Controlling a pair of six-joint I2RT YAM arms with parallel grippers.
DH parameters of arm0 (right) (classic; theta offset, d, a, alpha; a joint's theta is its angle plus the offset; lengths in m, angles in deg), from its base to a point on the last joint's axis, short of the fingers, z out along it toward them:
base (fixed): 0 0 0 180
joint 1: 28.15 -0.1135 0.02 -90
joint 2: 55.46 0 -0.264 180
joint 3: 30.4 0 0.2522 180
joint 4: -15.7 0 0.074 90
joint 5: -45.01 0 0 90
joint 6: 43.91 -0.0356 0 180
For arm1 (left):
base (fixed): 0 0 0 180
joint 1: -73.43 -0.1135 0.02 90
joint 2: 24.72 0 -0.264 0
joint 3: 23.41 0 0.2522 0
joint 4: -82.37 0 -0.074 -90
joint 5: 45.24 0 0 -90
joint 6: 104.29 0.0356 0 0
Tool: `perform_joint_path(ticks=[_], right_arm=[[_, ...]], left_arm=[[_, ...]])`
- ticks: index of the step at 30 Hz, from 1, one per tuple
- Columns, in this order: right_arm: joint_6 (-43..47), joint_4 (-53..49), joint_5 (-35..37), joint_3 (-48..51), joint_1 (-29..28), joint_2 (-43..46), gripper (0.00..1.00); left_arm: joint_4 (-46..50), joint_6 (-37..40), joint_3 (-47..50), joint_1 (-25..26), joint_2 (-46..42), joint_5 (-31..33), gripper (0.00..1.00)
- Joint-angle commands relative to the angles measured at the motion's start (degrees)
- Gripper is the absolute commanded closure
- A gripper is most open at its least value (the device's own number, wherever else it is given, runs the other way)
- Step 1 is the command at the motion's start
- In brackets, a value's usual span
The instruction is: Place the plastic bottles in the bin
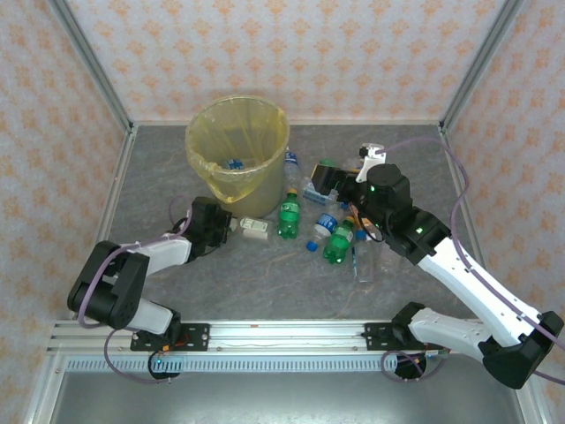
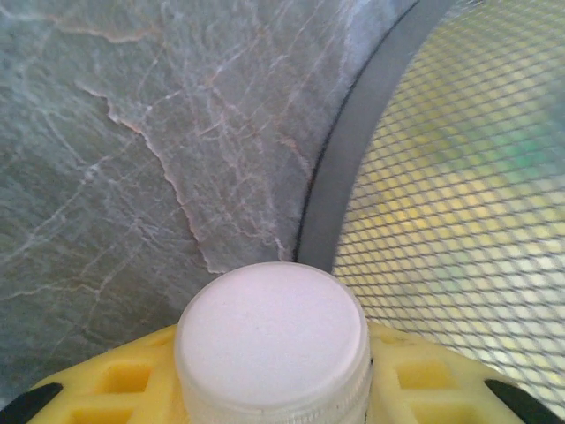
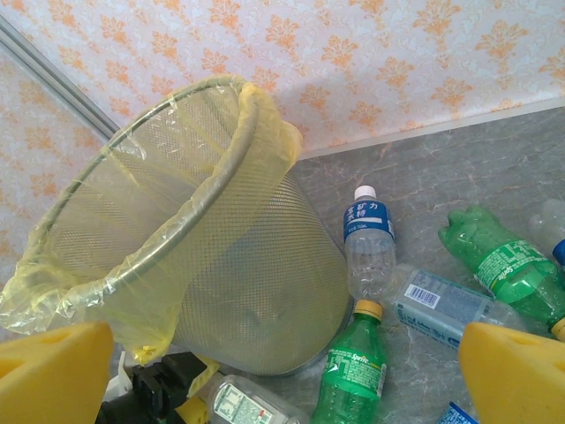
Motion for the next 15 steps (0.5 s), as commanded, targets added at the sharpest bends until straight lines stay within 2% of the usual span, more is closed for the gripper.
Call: perform_joint_path(ticks=[1, 7, 15], right_arm=[[0.7, -0.3, 0.7, -0.3, -0.3, 0.7, 0.00], [0.6, 0.9, -0.9, -0.2, -0.3, 0.0, 0.00], [0.5, 3.4, -4.2, -0.4, -0.3, -2.4, 0.00]], left_arm=[[3.9, 1.0, 0.2, -1.0, -5.0, 2.8, 0.62], [11.2, 1.2, 1.4, -1.9, -15.8, 5.9, 0.62], [26.0, 1.6, 1.0, -1.9, -33.1, 11.5, 0.62]])
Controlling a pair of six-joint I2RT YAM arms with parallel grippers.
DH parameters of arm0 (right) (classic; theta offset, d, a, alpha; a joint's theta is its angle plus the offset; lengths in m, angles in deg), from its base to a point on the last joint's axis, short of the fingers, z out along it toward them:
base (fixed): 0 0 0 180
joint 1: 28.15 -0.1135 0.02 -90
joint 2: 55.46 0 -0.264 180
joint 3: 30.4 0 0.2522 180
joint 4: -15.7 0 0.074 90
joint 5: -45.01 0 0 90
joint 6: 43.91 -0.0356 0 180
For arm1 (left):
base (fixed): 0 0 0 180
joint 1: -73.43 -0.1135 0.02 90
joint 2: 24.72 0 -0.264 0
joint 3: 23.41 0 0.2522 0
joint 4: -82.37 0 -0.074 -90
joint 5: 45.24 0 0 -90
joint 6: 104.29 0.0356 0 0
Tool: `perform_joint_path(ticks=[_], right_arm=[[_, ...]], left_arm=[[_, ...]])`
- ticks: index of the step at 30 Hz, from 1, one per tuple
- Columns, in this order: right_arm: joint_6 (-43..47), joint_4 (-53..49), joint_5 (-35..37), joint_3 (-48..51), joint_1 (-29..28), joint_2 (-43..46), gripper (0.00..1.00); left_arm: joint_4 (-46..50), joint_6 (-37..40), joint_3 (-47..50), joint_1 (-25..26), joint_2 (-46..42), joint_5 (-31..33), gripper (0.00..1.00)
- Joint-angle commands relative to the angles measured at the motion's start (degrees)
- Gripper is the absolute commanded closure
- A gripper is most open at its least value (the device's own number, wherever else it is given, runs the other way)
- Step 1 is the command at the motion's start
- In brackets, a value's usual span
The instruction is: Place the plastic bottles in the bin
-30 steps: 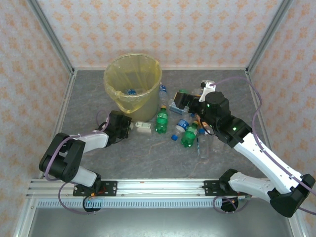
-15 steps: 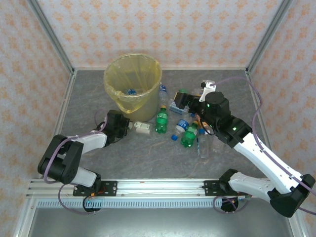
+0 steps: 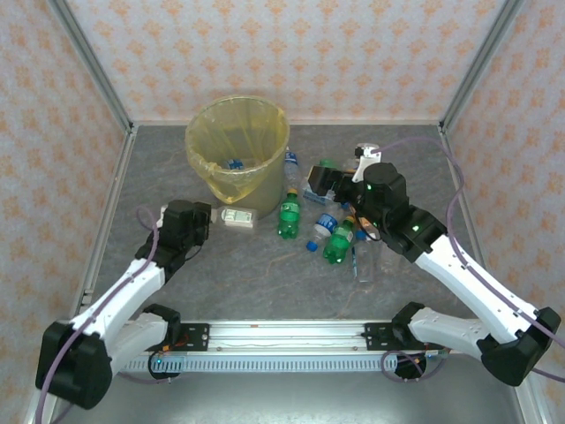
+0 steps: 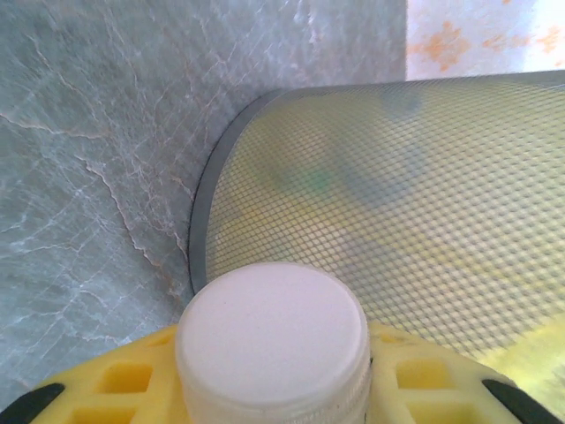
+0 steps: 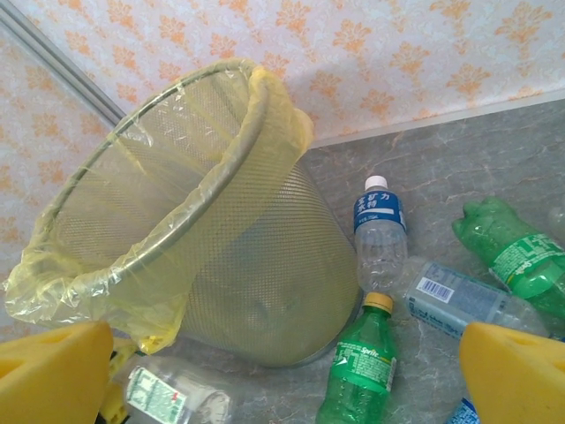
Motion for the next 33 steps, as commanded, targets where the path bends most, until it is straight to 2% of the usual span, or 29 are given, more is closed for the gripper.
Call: perform_joint_path(ticks=[1, 5, 9, 17, 33], right_arm=[[0.5, 2.9, -2.2, -0.5, -0.3, -1.2, 0.00], [0.1, 3.9, -3.7, -0.5, -0.3, -2.3, 0.00], [-0.1, 4.6, -4.7, -0.9, -0.3, -3.3, 0.00], [-0.1, 4.5, -5.4, -1.8, -0.3, -4.1, 0.00], [-0.4, 3.1, -2.8, -1.0, -0.3, -2.0, 0.00]], left_arm=[[10.4, 1.4, -0.2, -0.6, -6.0, 4.7, 0.62], [19.3, 3.3, -3.9, -0.6, -12.2, 8.7, 0.62], [25.9, 7.6, -10.4, -0.6, -14.4, 12.0, 0.62], [32.2, 18.3, -29.2, -0.6, -8.9, 17.3, 0.62], [26.4, 31.8, -53.0, -0.5, 7.7, 14.0, 0.62]])
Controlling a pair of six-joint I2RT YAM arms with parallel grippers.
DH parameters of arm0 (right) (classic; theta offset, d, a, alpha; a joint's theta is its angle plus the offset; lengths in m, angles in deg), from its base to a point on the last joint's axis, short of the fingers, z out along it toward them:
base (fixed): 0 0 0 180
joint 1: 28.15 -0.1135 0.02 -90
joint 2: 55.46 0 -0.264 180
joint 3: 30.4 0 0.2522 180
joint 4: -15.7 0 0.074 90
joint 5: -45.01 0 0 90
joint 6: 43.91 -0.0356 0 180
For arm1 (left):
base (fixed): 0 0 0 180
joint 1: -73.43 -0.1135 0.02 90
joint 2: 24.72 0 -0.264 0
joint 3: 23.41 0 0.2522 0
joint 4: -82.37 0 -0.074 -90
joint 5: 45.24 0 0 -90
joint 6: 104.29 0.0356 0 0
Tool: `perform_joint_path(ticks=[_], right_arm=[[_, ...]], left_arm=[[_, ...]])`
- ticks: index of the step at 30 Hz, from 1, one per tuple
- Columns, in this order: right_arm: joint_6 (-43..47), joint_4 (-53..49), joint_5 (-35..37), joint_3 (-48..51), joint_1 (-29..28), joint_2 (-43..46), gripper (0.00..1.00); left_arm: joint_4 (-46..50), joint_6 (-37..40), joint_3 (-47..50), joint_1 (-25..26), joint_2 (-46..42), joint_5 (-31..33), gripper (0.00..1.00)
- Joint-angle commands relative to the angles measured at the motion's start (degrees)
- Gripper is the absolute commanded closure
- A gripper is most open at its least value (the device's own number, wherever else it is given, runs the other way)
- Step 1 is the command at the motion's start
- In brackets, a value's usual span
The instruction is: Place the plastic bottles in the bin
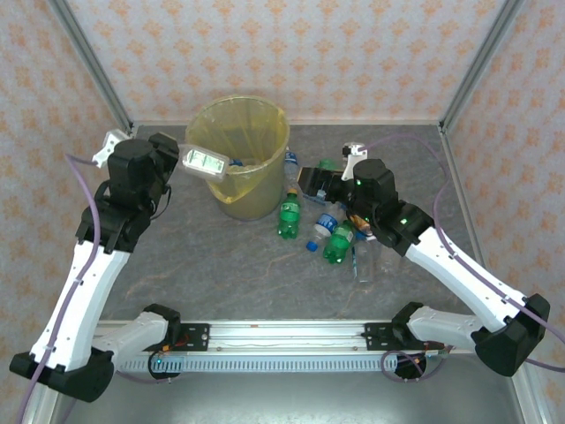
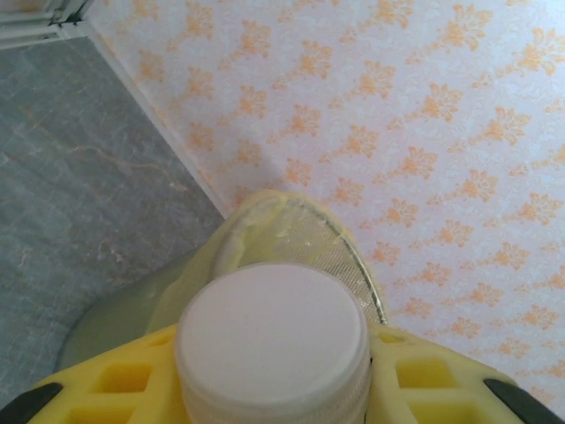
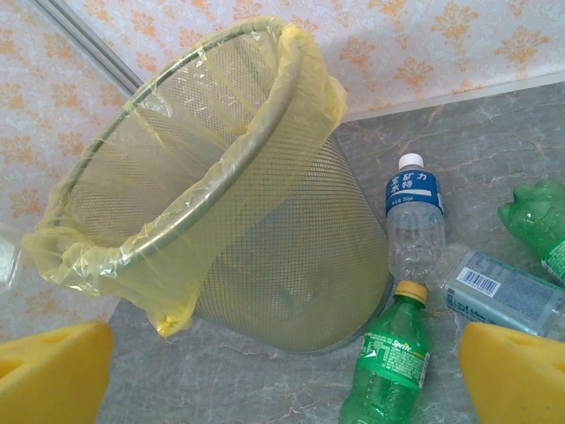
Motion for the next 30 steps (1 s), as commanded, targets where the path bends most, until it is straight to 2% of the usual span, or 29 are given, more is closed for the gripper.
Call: perform_joint_path(ticks=[1, 16, 23, 30], right_arm=[[-0.2, 0.1, 2.0, -1.0, -0.3, 2.2, 0.00], [-0.7, -1.7, 4.0, -0.5, -0.3, 4.3, 0.00], [-0.8, -1.9, 4.1, -0.4, -0.3, 4.4, 0.00], [-0.9, -1.8, 3.8, -0.7, -0.3, 4.0, 0.00]], left_arm=[[-2.9, 5.1, -4.1, -0.6, 2.7, -0.9, 0.62], [-5.2, 16.1, -18.1, -0.5, 18.4, -1.2, 0.62], [-3.9, 23.1, -20.0, 0.2, 24.3, -0.1, 0.62], [-0.7, 32.8, -22.3, 6.8, 30.2, 9.6, 0.62]])
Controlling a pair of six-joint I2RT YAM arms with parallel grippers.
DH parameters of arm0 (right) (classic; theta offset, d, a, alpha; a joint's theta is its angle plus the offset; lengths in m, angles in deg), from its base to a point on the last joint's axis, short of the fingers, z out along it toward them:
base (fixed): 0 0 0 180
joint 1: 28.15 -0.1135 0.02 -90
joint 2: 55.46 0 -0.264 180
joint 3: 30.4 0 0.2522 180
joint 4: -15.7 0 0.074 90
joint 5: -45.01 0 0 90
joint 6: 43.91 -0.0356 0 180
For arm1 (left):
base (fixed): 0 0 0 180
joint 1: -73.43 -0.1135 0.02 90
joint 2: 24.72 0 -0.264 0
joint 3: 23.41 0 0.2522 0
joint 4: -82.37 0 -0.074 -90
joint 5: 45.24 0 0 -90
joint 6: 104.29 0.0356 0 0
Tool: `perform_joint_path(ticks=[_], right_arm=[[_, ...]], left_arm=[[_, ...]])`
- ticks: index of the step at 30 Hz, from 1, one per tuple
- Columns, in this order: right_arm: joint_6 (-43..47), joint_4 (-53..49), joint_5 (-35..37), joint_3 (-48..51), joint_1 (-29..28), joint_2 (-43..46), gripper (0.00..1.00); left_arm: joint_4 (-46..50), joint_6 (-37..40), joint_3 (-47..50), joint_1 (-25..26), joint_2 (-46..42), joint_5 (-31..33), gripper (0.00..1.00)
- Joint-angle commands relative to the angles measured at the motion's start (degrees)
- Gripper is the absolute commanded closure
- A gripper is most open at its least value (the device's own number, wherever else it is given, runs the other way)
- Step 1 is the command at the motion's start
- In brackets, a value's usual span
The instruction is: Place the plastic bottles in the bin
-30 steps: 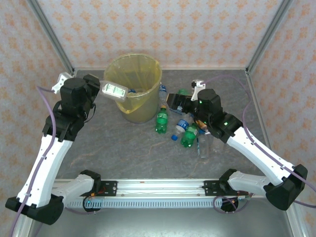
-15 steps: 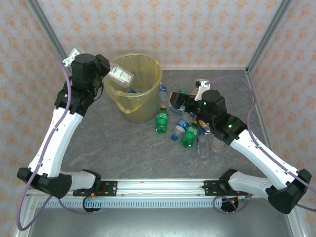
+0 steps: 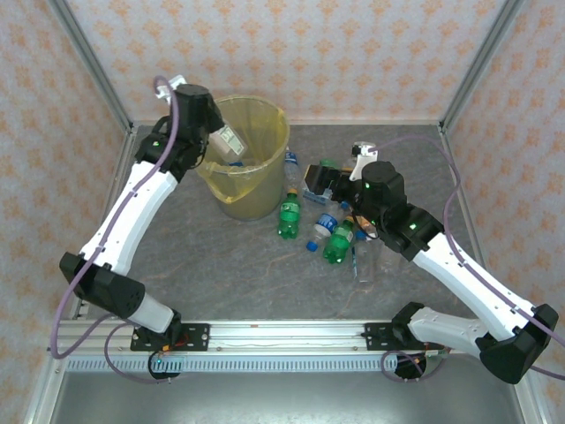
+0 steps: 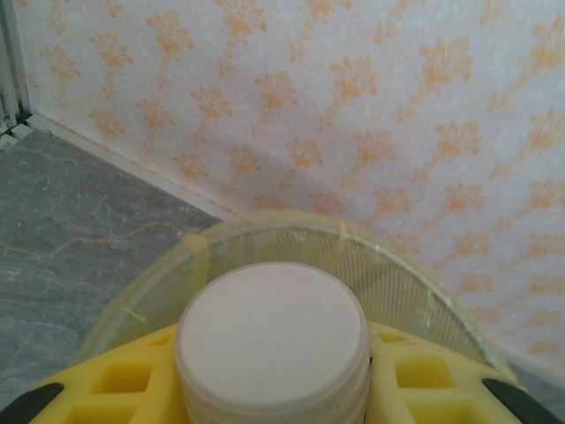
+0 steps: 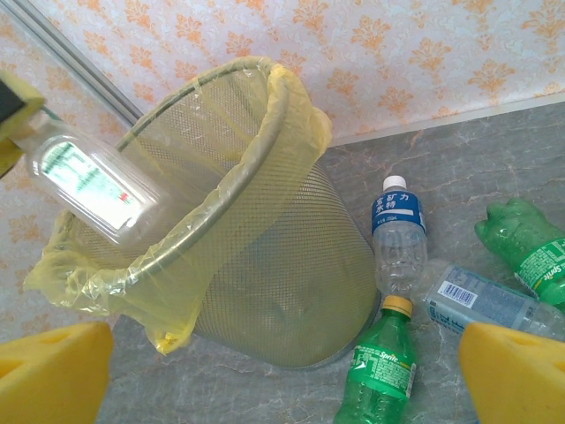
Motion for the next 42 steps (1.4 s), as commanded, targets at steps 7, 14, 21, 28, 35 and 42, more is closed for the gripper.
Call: perform_joint_path(ticks=[7, 14, 21, 28, 35, 42], right_arm=[[-0.7, -1.0, 0.8, -0.7, -0.3, 1.1, 0.00], [-0.3, -1.4, 1.3, -0.6, -0.3, 1.8, 0.00], [-0.4, -1.5, 1.5, -0.6, -0.3, 1.8, 0.00], [-0.7, -1.6, 1.7, -0.6, -0.3, 1.4, 0.00], [-1.7, -4.1, 3.8, 0.4, -0.3, 1.2, 0.00], [-4.9, -10.3, 9.2, 3.4, -0.3, 2.9, 0.00]], left_arm=[[2.4, 8.6, -1.2, 4.9, 4.7, 8.8, 0.61], [2.4, 8.2, 0.5, 5.6, 5.9, 8.8, 0.54], [2.3, 6.6, 2.0, 5.6, 4.1, 6.7, 0.28], [2.6, 5.1, 1.8, 5.6, 0.2, 4.5, 0.15], [0.9, 2.4, 3.2, 6.7, -4.4, -1.5, 0.01], [-4.9, -0.7, 8.7, 9.7, -10.1, -6.6, 0.01]])
